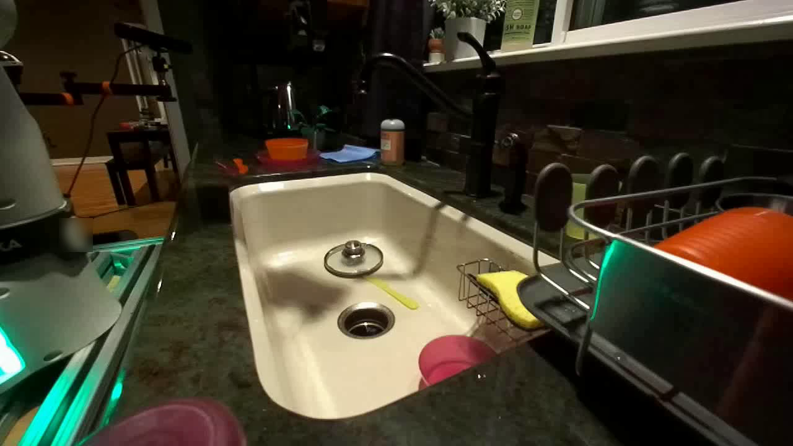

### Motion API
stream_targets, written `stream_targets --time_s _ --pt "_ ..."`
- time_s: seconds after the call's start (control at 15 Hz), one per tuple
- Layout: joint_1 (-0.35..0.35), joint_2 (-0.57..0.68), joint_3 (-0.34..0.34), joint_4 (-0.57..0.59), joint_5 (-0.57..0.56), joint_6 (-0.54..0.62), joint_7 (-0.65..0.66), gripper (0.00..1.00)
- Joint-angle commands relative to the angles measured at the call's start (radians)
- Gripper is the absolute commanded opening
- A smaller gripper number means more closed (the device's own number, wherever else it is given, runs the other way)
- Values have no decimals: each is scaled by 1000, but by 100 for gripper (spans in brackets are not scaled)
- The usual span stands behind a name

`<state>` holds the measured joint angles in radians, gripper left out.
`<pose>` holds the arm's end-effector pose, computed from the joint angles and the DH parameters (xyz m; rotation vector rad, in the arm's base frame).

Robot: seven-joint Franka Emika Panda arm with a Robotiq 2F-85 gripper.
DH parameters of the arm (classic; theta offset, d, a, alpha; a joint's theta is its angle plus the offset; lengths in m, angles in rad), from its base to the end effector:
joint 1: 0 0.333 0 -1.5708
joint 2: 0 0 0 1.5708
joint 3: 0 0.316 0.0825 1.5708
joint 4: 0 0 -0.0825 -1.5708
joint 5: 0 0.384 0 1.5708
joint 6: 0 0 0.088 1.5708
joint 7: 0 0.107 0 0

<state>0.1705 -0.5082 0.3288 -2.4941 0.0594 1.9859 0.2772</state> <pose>0.3429 0.1952 0.4518 3.0279 0.2376 0.0269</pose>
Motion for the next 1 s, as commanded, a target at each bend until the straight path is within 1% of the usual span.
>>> stream_targets --time_s 0.0,0.27,0.33,0.4,0.53,0.6,0.73,0.93 --pt "16 3 -14 1 -8 -1 7 100" --pt "16 3 -14 1 -8 -1 7 100" --pt "-18 2 -11 -7 -37 -4 60 100" --pt "-50 -24 -16 -32 -64 20 115 100" --pt "-81 -69 -60 -64 -78 20 147 100" --pt "-102 -81 -87 -84 -77 39 157 100" --pt "-153 -106 -135 -106 -87 31 178 100" --pt "-228 -149 -172 -143 -98 28 239 100"
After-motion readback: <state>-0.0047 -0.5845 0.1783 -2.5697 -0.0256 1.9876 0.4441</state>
